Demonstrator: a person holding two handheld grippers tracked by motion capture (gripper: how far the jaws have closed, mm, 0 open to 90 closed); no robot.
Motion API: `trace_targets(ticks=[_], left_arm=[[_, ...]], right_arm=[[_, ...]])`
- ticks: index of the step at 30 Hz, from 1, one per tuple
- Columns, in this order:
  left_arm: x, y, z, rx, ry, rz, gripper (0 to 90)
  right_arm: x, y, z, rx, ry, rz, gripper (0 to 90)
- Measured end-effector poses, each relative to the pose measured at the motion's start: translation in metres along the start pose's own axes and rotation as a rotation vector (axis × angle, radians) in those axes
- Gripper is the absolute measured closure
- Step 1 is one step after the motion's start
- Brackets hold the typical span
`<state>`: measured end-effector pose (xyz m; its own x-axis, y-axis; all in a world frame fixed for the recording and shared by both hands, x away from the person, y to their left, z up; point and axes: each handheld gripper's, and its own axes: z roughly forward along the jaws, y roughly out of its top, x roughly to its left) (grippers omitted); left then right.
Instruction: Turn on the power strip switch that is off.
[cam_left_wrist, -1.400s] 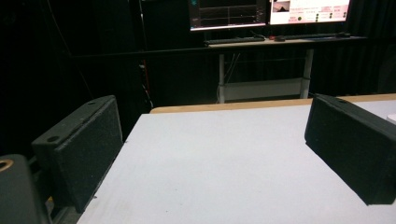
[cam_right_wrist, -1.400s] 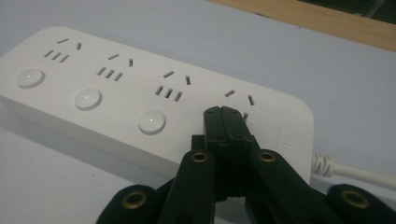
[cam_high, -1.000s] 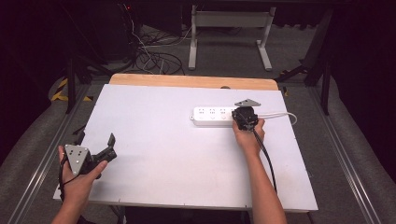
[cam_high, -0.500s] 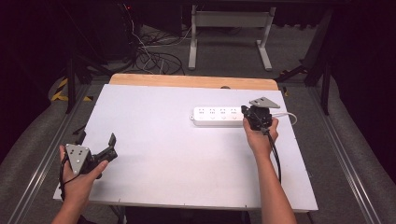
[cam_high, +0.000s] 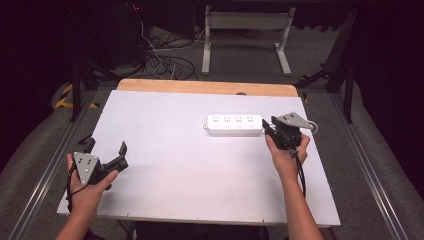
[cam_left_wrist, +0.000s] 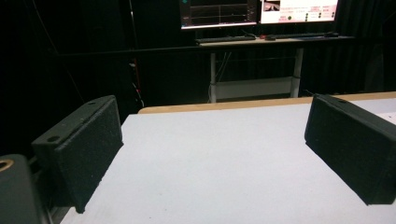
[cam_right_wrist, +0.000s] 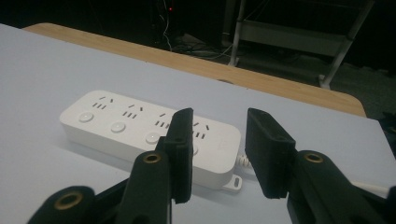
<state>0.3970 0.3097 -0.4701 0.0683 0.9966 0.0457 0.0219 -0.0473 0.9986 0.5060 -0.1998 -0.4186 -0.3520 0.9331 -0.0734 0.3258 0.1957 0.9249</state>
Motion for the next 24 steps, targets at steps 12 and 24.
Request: trace_targets(ticks=[12, 24], left_arm=[[-0.001, 0.000, 0.000, 0.002, -0.001, -0.003, 4.7], [-0.001, 0.000, -0.001, 0.001, -0.004, 0.000, 4.7]], right_arm=[[0.009, -0.010, -0.042, -0.090, 0.027, 0.000, 17.6], [0.013, -0.034, -0.082, -0.211, 0.034, -0.011, 3.1]])
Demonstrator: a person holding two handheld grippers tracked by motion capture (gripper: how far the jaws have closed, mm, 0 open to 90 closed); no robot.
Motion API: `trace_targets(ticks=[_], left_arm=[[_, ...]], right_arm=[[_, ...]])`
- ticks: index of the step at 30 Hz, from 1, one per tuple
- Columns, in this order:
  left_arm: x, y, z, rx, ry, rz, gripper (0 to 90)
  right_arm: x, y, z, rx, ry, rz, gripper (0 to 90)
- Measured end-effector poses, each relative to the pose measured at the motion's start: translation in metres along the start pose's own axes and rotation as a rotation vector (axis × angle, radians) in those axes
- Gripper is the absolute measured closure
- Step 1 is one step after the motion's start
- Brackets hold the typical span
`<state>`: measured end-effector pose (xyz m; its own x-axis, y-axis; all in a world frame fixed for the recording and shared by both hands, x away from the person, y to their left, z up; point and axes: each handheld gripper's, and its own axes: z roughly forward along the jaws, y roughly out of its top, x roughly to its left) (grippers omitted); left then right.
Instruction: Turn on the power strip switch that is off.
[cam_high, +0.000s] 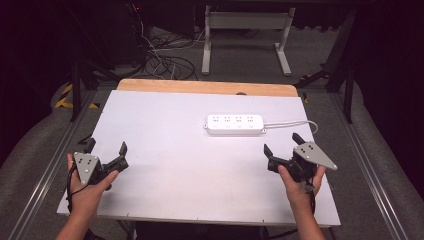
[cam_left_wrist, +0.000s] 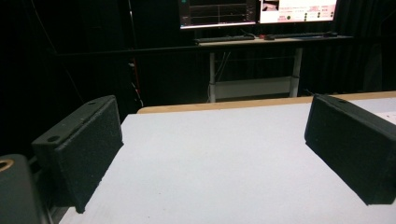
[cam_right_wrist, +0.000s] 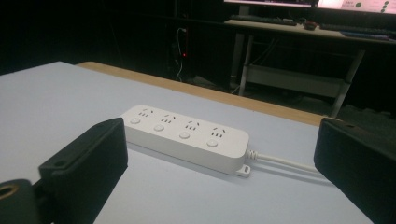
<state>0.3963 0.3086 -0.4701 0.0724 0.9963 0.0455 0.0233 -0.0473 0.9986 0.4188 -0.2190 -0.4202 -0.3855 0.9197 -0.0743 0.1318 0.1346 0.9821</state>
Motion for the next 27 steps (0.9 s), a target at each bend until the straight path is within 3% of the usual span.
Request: trace_targets(ticks=[4, 27], left_arm=[[0.0004, 0.0001, -0.0002, -0.001, 0.002, 0.002, 4.7], [-0.0007, 0.0001, 0.0007, 0.000, -0.006, -0.008, 4.8]], right_arm=[[-0.0022, -0.0017, -0.0054, -0.025, 0.009, 0.009, 2.7], [-0.0058, -0.0083, 0.0002, 0.031, -0.014, -0.009, 5.8]])
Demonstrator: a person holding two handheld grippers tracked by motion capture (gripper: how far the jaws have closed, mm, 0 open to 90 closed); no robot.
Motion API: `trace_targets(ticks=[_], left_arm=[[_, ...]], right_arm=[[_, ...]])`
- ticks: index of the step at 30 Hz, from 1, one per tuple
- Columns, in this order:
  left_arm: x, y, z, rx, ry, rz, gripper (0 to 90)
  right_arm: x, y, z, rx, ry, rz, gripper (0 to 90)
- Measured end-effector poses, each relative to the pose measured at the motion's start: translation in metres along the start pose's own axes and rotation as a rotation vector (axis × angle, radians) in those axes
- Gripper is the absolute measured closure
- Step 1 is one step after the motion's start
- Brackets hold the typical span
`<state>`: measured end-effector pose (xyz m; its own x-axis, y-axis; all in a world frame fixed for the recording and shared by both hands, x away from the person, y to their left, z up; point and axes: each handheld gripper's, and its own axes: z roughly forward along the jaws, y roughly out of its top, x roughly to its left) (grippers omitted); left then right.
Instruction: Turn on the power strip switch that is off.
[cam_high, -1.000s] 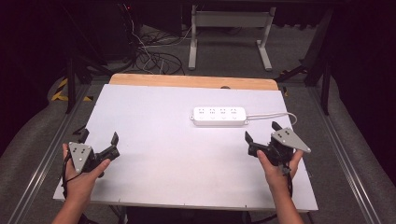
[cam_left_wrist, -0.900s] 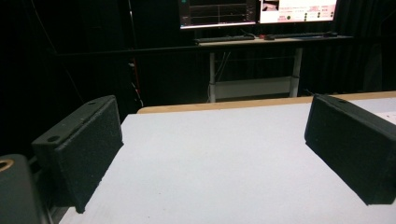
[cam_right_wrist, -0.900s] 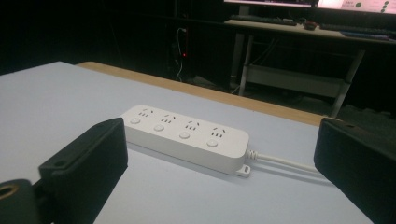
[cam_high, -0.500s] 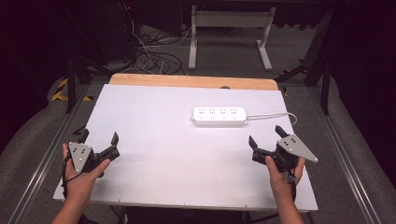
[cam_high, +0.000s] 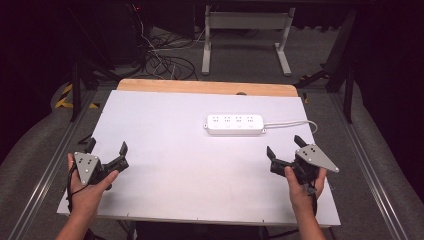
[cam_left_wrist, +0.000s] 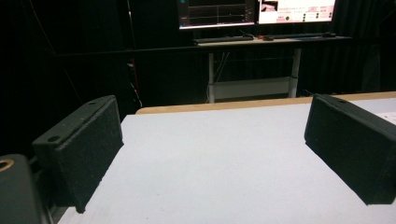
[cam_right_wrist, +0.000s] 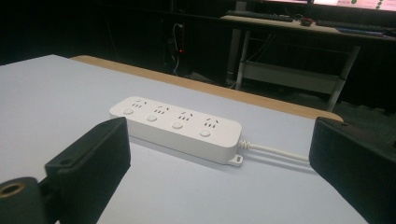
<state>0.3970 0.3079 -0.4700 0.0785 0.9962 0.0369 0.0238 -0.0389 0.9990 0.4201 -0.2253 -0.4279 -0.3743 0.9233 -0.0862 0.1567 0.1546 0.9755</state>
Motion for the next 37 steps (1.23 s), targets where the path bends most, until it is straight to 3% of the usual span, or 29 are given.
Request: trace_targets(ticks=[37], left_arm=[[-0.0026, 0.0001, 0.0045, 0.004, -0.013, 0.005, 4.8]], right_arm=[[-0.0019, -0.0026, -0.0023, 0.020, -0.001, 0.007, 7.2]])
